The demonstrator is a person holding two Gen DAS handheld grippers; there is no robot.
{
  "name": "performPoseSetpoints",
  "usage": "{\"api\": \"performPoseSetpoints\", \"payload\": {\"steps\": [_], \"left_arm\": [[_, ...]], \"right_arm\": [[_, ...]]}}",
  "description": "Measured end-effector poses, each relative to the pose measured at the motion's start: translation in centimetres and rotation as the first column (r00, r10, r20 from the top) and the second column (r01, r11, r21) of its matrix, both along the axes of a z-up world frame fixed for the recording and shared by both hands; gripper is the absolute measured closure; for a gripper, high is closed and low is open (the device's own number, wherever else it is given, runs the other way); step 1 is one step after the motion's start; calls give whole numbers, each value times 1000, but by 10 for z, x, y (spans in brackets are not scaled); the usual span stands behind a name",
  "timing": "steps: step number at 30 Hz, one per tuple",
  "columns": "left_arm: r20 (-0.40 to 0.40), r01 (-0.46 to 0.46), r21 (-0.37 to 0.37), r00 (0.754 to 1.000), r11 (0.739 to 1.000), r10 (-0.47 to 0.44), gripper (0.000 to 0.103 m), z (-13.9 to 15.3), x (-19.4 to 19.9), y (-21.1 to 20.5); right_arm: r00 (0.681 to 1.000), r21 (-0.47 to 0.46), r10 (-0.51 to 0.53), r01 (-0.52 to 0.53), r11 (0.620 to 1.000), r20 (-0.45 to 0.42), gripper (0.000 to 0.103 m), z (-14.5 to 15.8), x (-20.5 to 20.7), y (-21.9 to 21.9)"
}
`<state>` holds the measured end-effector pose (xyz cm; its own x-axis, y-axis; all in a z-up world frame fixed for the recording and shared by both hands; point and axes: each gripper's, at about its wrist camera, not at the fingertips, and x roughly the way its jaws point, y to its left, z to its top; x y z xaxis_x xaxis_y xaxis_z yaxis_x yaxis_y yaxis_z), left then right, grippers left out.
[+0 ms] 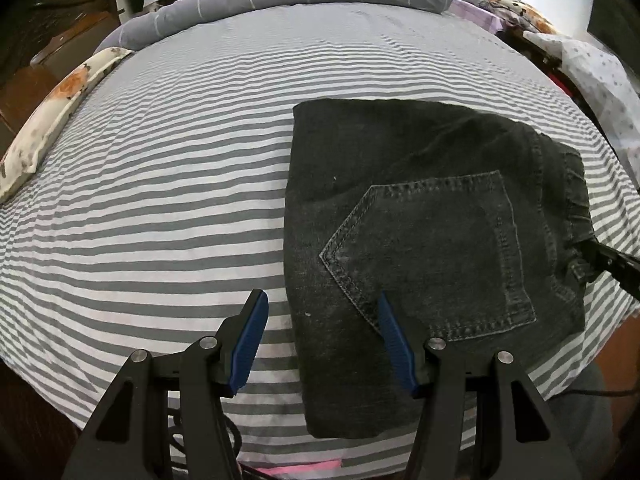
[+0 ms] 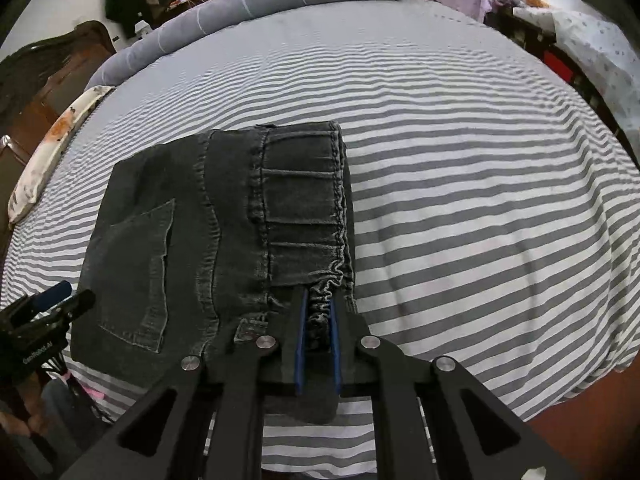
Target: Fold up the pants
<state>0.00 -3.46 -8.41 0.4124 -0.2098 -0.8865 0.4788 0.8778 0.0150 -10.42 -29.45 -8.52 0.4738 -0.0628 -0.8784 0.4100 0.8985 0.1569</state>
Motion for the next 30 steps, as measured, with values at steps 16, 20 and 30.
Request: {"api": "performPoseSetpoints", "payload": {"steps": [16, 20, 30], "left_arm": [[29, 24, 53, 999, 998, -26, 44, -11, 0, -12], [28, 25, 50, 999, 998, -26, 44, -13, 1, -15], [8, 31, 29, 999, 999, -31, 44, -12, 6, -15]], "right_arm": [[1000, 25, 2, -2, 1000, 3, 92, -9, -1, -4], [1000, 34, 6, -6, 999, 5, 91, -10, 1, -6], [1000, 75, 2, -3, 997, 8, 79, -12, -1, -13]]}}
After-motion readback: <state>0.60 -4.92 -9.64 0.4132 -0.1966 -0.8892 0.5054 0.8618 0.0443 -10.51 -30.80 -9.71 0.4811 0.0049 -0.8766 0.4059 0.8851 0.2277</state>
